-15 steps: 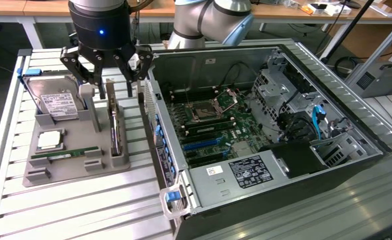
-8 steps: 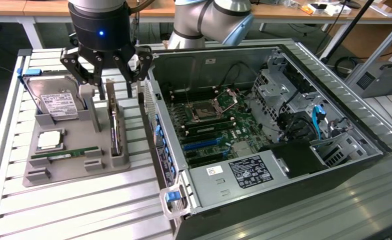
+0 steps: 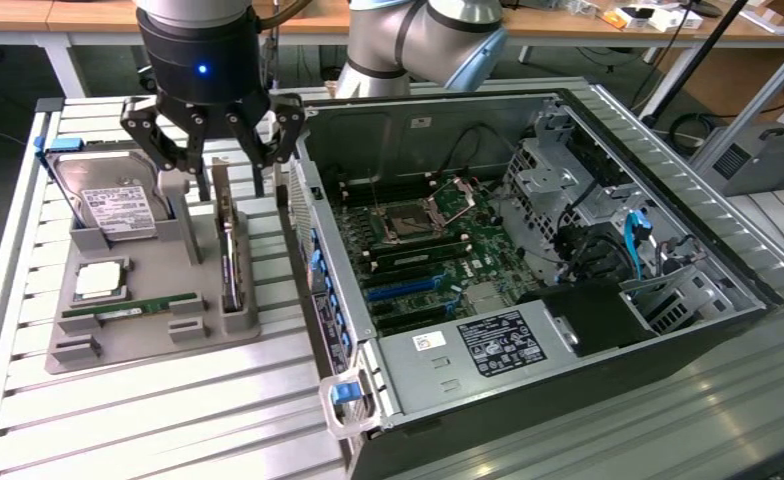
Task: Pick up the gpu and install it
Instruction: 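Pick up the gpu and move the gpu toward the slot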
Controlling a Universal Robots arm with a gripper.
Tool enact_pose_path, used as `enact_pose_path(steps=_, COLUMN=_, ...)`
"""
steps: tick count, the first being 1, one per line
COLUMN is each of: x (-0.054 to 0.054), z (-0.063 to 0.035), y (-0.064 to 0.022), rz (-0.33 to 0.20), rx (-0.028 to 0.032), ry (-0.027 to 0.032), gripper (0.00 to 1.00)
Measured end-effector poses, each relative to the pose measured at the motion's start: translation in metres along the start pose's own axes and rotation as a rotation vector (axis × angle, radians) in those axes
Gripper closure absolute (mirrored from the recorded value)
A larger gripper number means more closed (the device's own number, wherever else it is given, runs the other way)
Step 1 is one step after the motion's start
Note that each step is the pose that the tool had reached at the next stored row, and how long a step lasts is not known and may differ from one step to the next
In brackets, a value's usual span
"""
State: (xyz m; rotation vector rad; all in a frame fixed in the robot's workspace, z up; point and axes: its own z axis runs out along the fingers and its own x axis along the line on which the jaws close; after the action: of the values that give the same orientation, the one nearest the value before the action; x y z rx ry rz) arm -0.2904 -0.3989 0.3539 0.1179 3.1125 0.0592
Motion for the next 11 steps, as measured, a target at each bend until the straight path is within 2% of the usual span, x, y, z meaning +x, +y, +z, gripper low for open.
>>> enact_pose_path(steps=11, x=0.0006, z=0.0022, y=-0.0001, rz=0.0, rx=0.0, ry=0.0, gripper=0.46)
